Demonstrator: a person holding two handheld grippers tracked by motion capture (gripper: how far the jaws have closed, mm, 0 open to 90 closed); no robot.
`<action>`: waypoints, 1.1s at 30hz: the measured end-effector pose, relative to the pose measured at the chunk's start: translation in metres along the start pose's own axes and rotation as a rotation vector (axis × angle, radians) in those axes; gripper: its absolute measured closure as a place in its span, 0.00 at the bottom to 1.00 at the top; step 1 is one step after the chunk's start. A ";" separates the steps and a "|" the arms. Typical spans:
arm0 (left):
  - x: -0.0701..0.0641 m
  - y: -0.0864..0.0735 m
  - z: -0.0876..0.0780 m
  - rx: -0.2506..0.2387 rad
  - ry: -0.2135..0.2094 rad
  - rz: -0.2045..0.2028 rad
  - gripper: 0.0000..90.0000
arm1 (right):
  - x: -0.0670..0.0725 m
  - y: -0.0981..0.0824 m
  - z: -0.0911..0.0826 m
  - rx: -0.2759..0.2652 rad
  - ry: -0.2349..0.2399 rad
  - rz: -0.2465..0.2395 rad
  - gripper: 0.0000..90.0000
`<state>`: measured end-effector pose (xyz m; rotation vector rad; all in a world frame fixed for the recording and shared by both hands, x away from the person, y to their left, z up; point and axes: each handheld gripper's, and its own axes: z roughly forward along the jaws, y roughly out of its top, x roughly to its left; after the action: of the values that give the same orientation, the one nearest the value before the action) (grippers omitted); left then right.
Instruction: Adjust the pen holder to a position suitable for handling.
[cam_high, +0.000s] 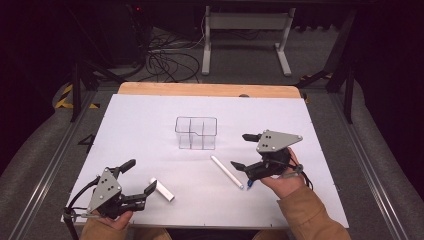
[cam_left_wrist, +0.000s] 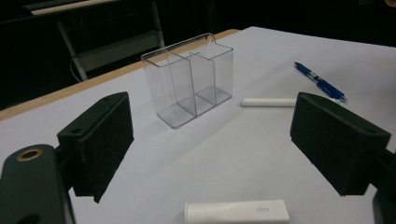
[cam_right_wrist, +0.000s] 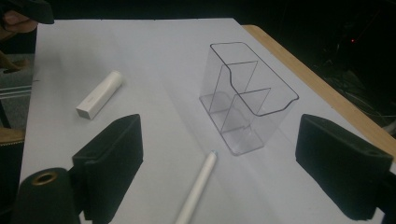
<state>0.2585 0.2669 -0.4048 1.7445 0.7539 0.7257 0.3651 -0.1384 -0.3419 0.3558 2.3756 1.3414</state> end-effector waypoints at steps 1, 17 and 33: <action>0.001 0.000 0.000 -0.001 -0.002 -0.004 0.16 | -0.003 0.004 0.004 0.007 0.001 -0.012 0.20; 0.003 -0.002 0.000 0.003 0.006 -0.012 0.16 | -0.024 0.022 0.042 0.102 0.054 -0.012 0.34; 0.004 -0.002 0.000 0.002 0.015 -0.015 0.15 | -0.041 0.032 0.076 0.196 0.088 -0.070 0.44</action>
<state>0.2609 0.2704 -0.4069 1.7351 0.7768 0.7287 0.4369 -0.0804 -0.3413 0.2698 2.5760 1.1179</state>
